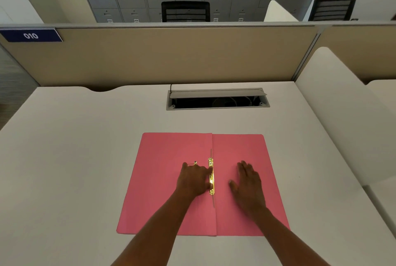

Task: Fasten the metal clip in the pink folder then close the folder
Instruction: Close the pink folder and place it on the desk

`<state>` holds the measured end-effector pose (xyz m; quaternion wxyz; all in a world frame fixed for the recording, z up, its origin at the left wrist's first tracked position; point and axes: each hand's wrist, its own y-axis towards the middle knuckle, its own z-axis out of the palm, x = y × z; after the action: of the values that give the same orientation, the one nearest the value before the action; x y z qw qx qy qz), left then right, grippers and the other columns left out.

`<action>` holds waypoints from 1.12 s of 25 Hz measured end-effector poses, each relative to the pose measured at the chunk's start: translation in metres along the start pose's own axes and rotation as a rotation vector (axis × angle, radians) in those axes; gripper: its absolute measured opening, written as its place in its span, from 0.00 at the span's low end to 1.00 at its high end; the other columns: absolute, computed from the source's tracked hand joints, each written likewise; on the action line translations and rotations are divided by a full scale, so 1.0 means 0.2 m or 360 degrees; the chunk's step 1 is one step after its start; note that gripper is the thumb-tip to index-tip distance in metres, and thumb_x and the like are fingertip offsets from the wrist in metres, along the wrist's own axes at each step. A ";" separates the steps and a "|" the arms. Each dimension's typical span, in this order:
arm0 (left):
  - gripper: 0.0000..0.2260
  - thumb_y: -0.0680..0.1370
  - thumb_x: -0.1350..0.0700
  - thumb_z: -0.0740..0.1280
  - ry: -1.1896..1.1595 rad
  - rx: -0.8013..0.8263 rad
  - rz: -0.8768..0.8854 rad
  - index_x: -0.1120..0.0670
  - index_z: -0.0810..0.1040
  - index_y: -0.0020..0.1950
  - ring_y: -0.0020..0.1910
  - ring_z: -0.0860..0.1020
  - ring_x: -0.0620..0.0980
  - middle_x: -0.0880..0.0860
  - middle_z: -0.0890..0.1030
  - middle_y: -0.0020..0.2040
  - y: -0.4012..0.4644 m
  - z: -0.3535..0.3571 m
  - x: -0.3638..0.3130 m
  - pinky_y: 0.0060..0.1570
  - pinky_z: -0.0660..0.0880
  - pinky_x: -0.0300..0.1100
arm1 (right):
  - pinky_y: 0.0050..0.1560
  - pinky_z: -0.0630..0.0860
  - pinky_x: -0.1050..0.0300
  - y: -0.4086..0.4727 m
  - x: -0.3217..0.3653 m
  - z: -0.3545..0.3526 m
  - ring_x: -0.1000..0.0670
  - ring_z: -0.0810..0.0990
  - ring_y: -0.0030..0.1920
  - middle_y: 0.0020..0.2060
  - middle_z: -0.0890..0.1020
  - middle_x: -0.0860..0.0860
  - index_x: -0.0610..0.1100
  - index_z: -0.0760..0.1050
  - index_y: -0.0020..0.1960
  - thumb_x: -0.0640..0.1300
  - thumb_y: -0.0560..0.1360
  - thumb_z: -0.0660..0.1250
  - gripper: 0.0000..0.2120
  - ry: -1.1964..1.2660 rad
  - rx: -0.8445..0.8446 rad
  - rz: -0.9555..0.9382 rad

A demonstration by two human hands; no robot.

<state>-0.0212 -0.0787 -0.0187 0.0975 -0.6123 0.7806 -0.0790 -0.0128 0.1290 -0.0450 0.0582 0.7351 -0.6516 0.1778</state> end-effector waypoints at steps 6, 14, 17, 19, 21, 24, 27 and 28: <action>0.26 0.76 0.38 0.63 0.0052 -0.0025 0.0068 0.46 0.70 0.71 0.57 0.79 0.58 0.54 0.83 0.55 0.01 0.01 0.01 0.58 0.67 0.54 | 0.79 0.44 0.44 0.07 -0.12 0.08 0.45 0.43 0.80 0.79 0.43 0.48 0.44 0.40 0.79 0.66 0.78 0.40 0.38 -0.0264 -0.0014 -0.0076; 0.27 0.80 0.40 0.57 -0.0137 -0.0206 -0.0076 0.47 0.60 0.78 0.67 0.70 0.55 0.53 0.73 0.70 -0.10 0.09 0.12 0.64 0.67 0.53 | 0.79 0.47 0.44 0.06 -0.13 0.11 0.45 0.46 0.80 0.80 0.47 0.48 0.45 0.42 0.79 0.67 0.76 0.35 0.39 -0.0282 -0.0106 -0.0088; 0.28 0.81 0.40 0.56 -0.0164 -0.0175 -0.0302 0.47 0.57 0.79 0.75 0.62 0.55 0.53 0.63 0.78 -0.18 0.10 0.24 0.72 0.62 0.54 | 0.79 0.48 0.43 0.06 -0.13 0.11 0.45 0.47 0.80 0.80 0.48 0.47 0.44 0.44 0.79 0.67 0.77 0.36 0.39 -0.0294 -0.0105 -0.0084; 0.29 0.81 0.39 0.55 -0.0163 -0.0121 -0.0544 0.48 0.56 0.80 0.78 0.58 0.58 0.54 0.59 0.80 -0.25 0.10 0.33 0.74 0.58 0.56 | 0.79 0.49 0.43 0.07 -0.12 0.11 0.44 0.49 0.80 0.80 0.50 0.46 0.43 0.46 0.79 0.66 0.77 0.36 0.39 -0.0312 -0.0098 -0.0081; 0.29 0.81 0.38 0.54 -0.0161 -0.0058 -0.0808 0.48 0.54 0.80 0.78 0.55 0.65 0.57 0.56 0.81 -0.29 0.09 0.40 0.75 0.56 0.60 | 0.79 0.50 0.43 0.07 -0.13 0.11 0.44 0.50 0.80 0.80 0.51 0.46 0.43 0.46 0.79 0.66 0.77 0.36 0.39 -0.0319 -0.0096 -0.0080; 0.32 0.80 0.36 0.53 -0.0178 0.0035 -0.1063 0.48 0.53 0.80 0.75 0.59 0.71 0.61 0.55 0.80 -0.33 0.07 0.46 0.73 0.58 0.62 | 0.79 0.51 0.42 0.07 -0.13 0.11 0.44 0.50 0.79 0.80 0.52 0.46 0.43 0.46 0.79 0.67 0.77 0.36 0.39 -0.0310 -0.0094 -0.0076; 0.33 0.79 0.34 0.54 -0.0205 0.0087 -0.1179 0.48 0.53 0.80 0.70 0.66 0.70 0.62 0.57 0.79 -0.34 0.05 0.49 0.70 0.64 0.59 | 0.79 0.50 0.42 0.07 -0.13 0.11 0.44 0.50 0.80 0.80 0.52 0.46 0.43 0.46 0.79 0.67 0.77 0.35 0.39 -0.0319 -0.0086 -0.0076; 0.33 0.79 0.34 0.55 -0.0231 0.0085 -0.1215 0.49 0.55 0.79 0.69 0.68 0.68 0.63 0.59 0.78 -0.34 0.04 0.50 0.69 0.65 0.58 | 0.79 0.50 0.42 0.07 -0.13 0.11 0.44 0.50 0.80 0.80 0.52 0.46 0.43 0.46 0.79 0.67 0.77 0.35 0.39 -0.0322 -0.0087 -0.0077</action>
<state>0.0223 -0.1912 -0.0159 0.1319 -0.8600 0.4854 -0.0864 -0.0251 0.1438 -0.0772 0.0164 0.7630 -0.6407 0.0835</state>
